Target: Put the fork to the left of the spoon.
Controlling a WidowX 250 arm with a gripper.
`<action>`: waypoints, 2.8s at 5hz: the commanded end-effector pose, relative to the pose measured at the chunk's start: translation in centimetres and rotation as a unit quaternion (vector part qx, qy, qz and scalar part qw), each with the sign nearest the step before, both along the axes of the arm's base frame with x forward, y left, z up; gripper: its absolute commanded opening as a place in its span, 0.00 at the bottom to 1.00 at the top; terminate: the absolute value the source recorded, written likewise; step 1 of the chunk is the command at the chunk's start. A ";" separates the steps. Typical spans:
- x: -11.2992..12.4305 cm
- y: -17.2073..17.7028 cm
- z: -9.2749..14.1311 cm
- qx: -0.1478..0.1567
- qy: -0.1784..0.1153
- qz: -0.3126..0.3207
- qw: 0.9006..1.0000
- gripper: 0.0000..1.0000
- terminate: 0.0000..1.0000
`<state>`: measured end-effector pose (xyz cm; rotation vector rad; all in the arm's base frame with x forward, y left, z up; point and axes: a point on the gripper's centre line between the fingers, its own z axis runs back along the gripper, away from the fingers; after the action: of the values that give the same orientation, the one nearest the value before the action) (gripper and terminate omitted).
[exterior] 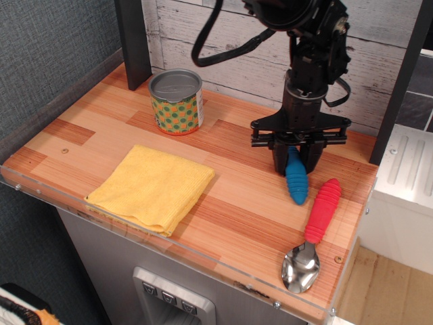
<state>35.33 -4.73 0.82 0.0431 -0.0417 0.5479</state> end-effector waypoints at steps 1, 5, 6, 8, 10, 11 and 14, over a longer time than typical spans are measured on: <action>-1.1 2.5 4.1 -0.007 -0.010 -0.056 0.998 0.00 0.00; -7.0 2.7 3.9 -0.027 -0.051 -0.164 0.985 0.00 0.00; -7.2 2.4 3.3 -0.023 -0.063 -0.165 0.984 0.00 0.00; -7.1 1.8 2.3 -0.021 -0.069 -0.178 0.981 0.00 0.00; -7.6 1.1 1.7 -0.023 -0.042 -0.219 0.975 0.00 0.00; -7.6 1.0 1.3 -0.021 -0.034 -0.220 0.975 0.00 0.00; -7.5 1.2 1.5 -0.026 -0.022 -0.223 0.974 1.00 0.00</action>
<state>26.90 -4.00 1.62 -0.0305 -0.0461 0.0923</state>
